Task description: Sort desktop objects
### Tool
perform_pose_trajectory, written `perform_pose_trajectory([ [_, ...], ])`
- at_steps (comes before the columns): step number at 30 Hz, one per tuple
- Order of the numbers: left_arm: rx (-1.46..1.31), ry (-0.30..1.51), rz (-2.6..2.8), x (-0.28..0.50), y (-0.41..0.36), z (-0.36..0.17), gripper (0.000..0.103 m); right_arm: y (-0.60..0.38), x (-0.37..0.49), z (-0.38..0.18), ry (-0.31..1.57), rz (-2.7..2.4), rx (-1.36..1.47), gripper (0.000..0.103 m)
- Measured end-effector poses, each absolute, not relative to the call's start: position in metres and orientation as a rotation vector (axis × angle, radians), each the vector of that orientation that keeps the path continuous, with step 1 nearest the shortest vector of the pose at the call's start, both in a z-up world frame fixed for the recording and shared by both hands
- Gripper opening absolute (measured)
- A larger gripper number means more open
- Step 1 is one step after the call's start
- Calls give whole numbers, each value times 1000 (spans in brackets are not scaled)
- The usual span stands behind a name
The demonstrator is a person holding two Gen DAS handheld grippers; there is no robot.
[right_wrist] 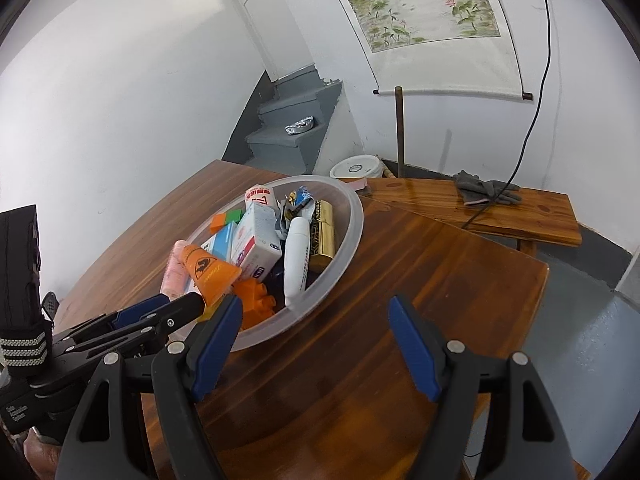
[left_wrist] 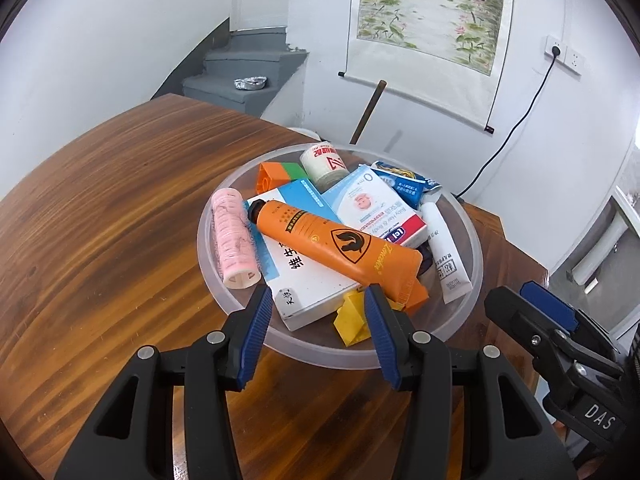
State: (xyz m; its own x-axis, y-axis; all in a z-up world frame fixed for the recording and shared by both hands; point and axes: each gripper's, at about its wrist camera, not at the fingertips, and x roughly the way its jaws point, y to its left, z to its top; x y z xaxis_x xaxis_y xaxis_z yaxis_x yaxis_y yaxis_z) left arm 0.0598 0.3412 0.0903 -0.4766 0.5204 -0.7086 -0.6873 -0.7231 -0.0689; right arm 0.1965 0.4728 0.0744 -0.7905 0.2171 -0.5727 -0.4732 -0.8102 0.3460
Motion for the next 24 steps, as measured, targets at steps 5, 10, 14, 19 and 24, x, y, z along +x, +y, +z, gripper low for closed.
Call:
perform_pose_trajectory([
  [5,-913,297,2250,67,324,100,55,467,192,76,659,2593,-782,81],
  [10,-800,360,2384,80,305,112,79,451,187,78,612,2618,-825,85],
  [14,-722,384,2448,94,290,124,84,438,186,81,555,2637,-841,87],
  [19,-702,353,2474,99,274,135,84,430,190,86,525,2635,-818,102],
  [24,-713,295,2487,105,259,135,85,425,198,95,464,2621,-769,103],
])
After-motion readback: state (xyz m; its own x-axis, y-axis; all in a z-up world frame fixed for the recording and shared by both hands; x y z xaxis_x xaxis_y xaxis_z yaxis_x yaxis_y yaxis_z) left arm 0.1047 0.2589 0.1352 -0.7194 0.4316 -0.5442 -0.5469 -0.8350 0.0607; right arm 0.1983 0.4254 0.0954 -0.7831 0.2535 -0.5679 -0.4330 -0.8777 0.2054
